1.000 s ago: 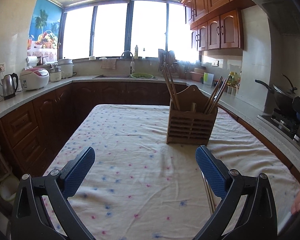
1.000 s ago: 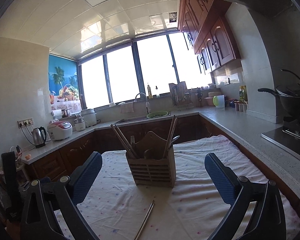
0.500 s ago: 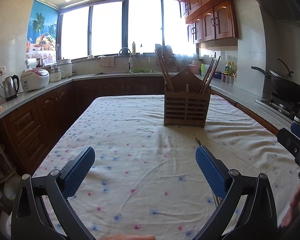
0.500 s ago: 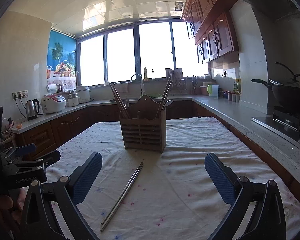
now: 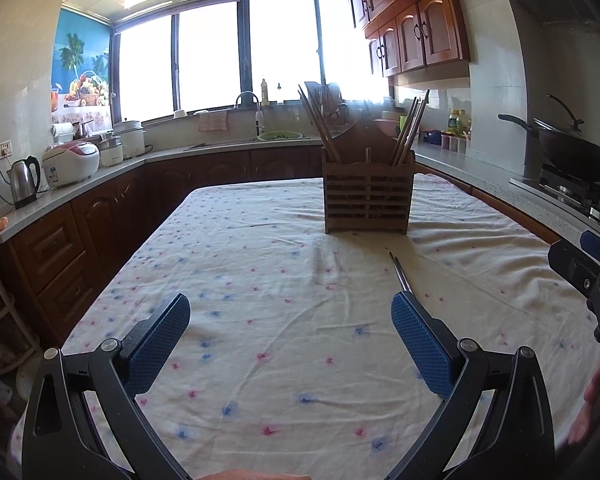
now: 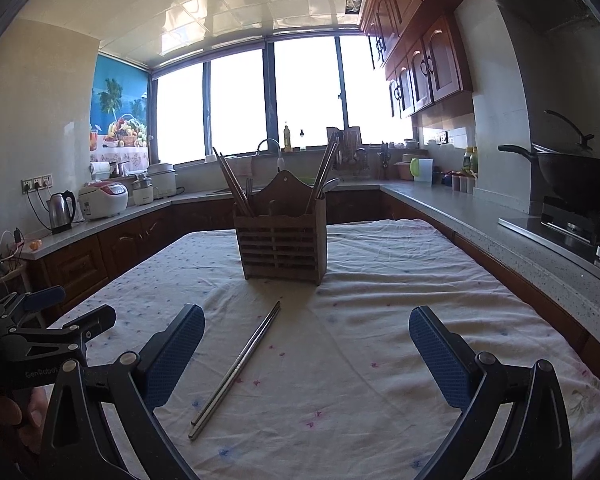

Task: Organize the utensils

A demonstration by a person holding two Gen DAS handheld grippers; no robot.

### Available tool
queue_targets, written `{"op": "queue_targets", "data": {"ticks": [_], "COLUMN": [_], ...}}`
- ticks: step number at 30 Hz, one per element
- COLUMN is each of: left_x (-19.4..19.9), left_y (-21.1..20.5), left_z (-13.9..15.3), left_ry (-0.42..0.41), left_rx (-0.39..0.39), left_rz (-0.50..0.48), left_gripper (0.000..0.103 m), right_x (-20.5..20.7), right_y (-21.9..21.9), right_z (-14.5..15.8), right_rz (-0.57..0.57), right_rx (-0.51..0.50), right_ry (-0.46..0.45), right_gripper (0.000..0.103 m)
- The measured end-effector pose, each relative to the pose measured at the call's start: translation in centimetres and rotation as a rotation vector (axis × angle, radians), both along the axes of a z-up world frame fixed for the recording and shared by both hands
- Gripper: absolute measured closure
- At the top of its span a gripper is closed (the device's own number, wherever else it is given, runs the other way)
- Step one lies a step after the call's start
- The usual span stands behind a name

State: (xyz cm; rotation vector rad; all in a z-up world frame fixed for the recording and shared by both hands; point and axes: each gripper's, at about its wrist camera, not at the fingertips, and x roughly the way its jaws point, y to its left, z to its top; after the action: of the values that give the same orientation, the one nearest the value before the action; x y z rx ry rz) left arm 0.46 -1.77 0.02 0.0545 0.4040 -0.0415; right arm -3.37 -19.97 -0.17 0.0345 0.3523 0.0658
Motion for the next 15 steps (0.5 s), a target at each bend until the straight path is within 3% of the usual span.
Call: {"op": "queue_targets", "data": {"ticks": [15], "left_x": [-0.52], "left_y": [0.16], "left_z": [-0.19], "left_ry": [-0.021], "left_rx": [-0.002], "left_rz": [0.002], "left_gripper": [0.000], "right_x": [-0.74], "right_y": [0.01], "right_z": [-0.23], "right_rz": [0.028], "right_rx": [0.010], "right_ry": [-0.042], "right_gripper": [0.000]}}
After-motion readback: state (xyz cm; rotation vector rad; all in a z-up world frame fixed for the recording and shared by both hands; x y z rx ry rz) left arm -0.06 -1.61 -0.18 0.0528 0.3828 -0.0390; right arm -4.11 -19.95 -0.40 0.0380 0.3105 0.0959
